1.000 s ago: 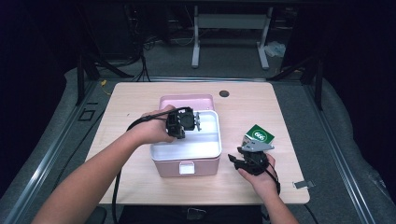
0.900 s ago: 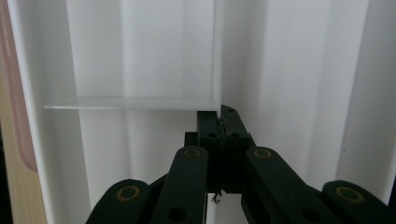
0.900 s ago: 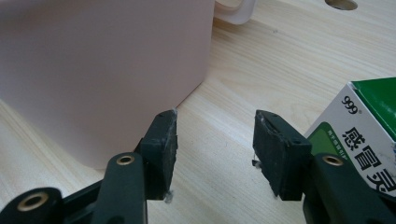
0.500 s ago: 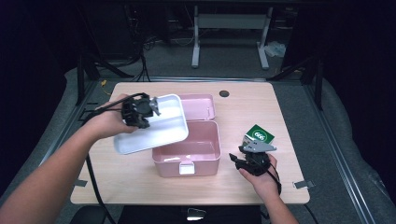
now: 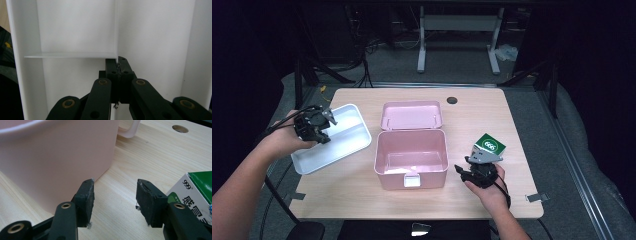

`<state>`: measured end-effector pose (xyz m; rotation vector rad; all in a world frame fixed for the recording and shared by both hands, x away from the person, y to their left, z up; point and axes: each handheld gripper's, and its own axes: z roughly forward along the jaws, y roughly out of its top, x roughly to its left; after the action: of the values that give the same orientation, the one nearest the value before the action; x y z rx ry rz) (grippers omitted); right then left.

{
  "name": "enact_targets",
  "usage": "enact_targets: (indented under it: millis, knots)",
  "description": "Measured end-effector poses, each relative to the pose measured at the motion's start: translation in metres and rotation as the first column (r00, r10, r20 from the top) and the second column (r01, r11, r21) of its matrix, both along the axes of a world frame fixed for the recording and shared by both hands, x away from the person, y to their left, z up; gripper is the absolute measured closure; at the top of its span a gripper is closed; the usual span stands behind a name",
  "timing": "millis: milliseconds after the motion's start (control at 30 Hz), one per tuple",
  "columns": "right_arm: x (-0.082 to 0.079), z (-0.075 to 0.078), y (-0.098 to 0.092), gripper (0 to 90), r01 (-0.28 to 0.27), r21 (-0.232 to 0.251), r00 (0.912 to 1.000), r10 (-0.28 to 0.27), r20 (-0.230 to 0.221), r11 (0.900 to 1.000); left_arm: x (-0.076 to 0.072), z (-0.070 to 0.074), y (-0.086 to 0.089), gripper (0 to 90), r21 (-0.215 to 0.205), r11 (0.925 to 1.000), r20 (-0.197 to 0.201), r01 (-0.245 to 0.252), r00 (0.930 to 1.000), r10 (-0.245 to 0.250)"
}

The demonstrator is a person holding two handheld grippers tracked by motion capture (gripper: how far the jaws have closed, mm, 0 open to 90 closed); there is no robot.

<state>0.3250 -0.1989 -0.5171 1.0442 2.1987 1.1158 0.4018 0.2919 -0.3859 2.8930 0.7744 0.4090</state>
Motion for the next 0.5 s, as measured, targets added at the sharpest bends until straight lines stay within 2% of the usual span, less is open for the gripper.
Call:
enact_targets:
  millis: [133,167,233,267,433,467,500]
  knots:
    - [-0.003,0.002,0.001,47.9,-0.003,0.001,0.9999,0.003,0.01,1.0,-0.001,-0.027,0.011,89.6,0.001,0.9992,-0.043,-0.04,0.9983,0.04]
    - [-0.003,0.002,0.001,47.9,-0.003,0.001,0.9999,0.003,0.01,1.0,-0.001,-0.027,0.011,89.6,0.001,0.9992,-0.043,-0.04,0.9983,0.04]
    - [-0.003,0.003,0.0,47.7,-0.01,-0.006,0.9997,0.01,0.02,1.0,-0.001,-0.044,0.014,89.6,-0.013,0.9984,-0.064,-0.055,0.9965,0.054]
    - [-0.003,0.003,0.0,47.7,-0.01,-0.006,0.9997,0.01,0.02,1.0,-0.001,-0.044,0.014,89.6,-0.013,0.9984,-0.064,-0.055,0.9965,0.054]
    - [-0.003,0.005,-0.002,47.3,-0.004,-0.008,0.9997,0.004,0.022,1.0,0.001,-0.083,0.013,89.6,-0.015,0.9973,-0.124,-0.073,0.9898,0.07]
    - [-0.003,0.005,-0.003,47.3,-0.003,-0.002,0.9996,0.004,0.027,1.0,0.002,-0.096,0.012,89.6,-0.015,0.9967,-0.139,-0.08,0.9873,0.077]
    - [-0.003,0.005,-0.003,47.3,-0.003,-0.002,0.9996,0.004,0.027,1.0,0.002,-0.096,0.012,89.6,-0.015,0.9967,-0.139,-0.08,0.9873,0.077]
